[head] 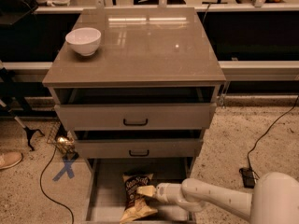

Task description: Place brown chip bag into bottom drawer

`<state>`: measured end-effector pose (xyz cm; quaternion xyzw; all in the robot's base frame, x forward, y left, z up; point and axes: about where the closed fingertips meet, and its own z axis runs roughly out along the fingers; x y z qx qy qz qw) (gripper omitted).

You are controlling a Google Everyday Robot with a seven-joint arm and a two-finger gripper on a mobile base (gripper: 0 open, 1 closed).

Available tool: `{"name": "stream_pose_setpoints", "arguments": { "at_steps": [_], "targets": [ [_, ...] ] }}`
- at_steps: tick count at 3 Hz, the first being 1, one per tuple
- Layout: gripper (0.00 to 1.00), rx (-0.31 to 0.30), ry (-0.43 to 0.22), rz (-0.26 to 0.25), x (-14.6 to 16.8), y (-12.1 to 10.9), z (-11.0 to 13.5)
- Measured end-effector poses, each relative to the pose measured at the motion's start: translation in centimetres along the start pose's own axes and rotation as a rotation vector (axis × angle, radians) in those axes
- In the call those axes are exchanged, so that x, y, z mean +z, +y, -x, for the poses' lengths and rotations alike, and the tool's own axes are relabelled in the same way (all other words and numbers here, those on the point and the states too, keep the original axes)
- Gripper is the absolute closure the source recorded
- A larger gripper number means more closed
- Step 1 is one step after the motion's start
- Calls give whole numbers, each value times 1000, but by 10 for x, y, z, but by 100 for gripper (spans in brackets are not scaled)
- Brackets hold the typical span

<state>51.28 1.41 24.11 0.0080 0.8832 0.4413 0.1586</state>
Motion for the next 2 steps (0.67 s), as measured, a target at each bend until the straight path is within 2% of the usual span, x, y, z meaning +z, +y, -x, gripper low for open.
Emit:
{"name": "stream_pose_setpoints", "arguments": {
  "at_steps": [1,2],
  "targets": [
    [0,7,-78,-55,-43,-22,13],
    [0,6,-177,-129,-107,-40,27]
  ]
}}
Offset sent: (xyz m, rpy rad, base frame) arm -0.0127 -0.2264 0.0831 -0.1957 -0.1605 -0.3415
